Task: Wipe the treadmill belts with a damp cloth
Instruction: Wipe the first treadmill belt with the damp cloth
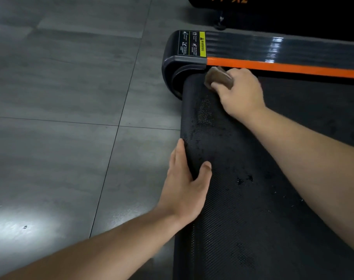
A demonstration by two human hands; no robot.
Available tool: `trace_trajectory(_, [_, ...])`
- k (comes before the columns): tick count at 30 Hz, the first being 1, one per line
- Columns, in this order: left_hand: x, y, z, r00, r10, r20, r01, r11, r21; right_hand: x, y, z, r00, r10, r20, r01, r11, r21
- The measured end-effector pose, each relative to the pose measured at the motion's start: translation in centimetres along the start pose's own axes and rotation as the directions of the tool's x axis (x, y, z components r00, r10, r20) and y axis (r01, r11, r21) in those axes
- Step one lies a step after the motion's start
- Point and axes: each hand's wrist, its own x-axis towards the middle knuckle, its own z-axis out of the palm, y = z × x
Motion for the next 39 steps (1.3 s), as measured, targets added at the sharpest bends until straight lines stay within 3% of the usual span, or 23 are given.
trace_trajectory(2, [-0.1,0.0,0.0,1.0,-0.001,-0.002,0.001,1.0,-0.012,-3.2,-1.4,-0.3,0.994,-0.094,0.053,0.092,0.995,0.032])
trace_trajectory(5, [-0.1,0.0,0.0,1.0,-0.001,-0.003,0.001,1.0,-0.015,-10.0,-3.0,-2.6,0.918,-0.331,0.22,0.289,0.936,0.202])
trace_trajectory(7, [-0.2,0.1,-0.1,1.0,-0.008,0.001,0.008,1.0,-0.021,-9.3,-2.1,-2.8,0.888,-0.401,0.225,0.383,0.916,0.121])
trace_trajectory(8, [-0.2,0.1,-0.1,1.0,-0.01,0.003,0.01,1.0,-0.027,-7.4,-1.4,-2.2,0.905,-0.385,0.183,0.375,0.923,0.085])
trace_trajectory(10, [-0.2,0.0,-0.1,1.0,-0.022,0.004,0.022,0.999,-0.035,-2.5,0.0,-0.8,0.986,-0.147,0.077,0.146,0.989,0.018])
trace_trajectory(12, [-0.2,-0.1,0.0,1.0,-0.013,-0.006,0.012,0.999,-0.038,-0.1,0.4,0.0,0.999,0.04,-0.012,-0.04,0.999,-0.009])
trace_trajectory(14, [-0.1,-0.3,0.2,1.0,-0.011,-0.011,0.01,0.999,-0.05,-2.2,-0.8,0.1,0.999,-0.011,0.034,0.011,1.0,-0.01])
trace_trajectory(17, [-0.1,-0.4,0.2,1.0,-0.01,-0.007,0.01,0.998,-0.054,-7.9,-2.7,-2.0,0.945,-0.25,0.212,0.211,0.959,0.189])
trace_trajectory(19, [-0.2,-0.2,0.1,1.0,-0.012,0.0,0.012,0.999,-0.051,-7.3,-3.0,-2.4,0.925,-0.312,0.216,0.286,0.947,0.146])
trace_trajectory(20, [-0.3,-0.1,0.1,1.0,-0.014,0.001,0.014,0.999,-0.049,-5.3,-3.1,-1.7,0.936,-0.306,0.177,0.295,0.952,0.085])
trace_trajectory(24, [-0.2,-0.2,0.2,0.999,-0.038,0.01,0.039,0.996,-0.078,2.4,-5.0,1.4,0.994,-0.056,0.096,0.067,0.991,-0.119])
trace_trajectory(26, [-0.5,-0.4,0.1,0.998,-0.064,0.013,0.065,0.991,-0.116,1.3,-5.9,1.5,0.983,-0.117,0.143,0.133,0.985,-0.113])
trace_trajectory(28, [-1.4,-0.8,-0.1,0.996,-0.083,0.026,0.086,0.983,-0.16,-2.3,-5.9,0.0,0.927,-0.266,0.265,0.274,0.962,0.007])
trace_trajectory(30, [-2.7,-1.2,-0.1,0.993,-0.105,0.055,0.114,0.971,-0.21,-5.6,-6.0,-1.9,0.823,-0.368,0.433,0.322,0.93,0.178])
trace_trajectory(32, [-3.7,-1.5,-0.2,0.991,-0.117,0.072,0.131,0.96,-0.247,-4.4,-6.6,-2.3,0.78,-0.38,0.497,0.358,0.922,0.143])
trace_trajectory(36, [-4.3,-1.3,-0.2,0.99,-0.114,0.086,0.136,0.94,-0.312,2.6,-6.9,-0.1,0.92,-0.159,0.359,0.187,0.981,-0.044])
trace_trajectory(38, [-4.2,-1.4,-0.2,0.991,-0.108,0.075,0.127,0.939,-0.32,2.6,-7.2,0.6,0.927,-0.183,0.327,0.225,0.97,-0.096])
trace_trajectory(39, [-4.4,-1.4,-0.2,0.99,-0.119,0.073,0.137,0.932,-0.336,1.2,-7.6,0.3,0.901,-0.214,0.377,0.263,0.961,-0.082])
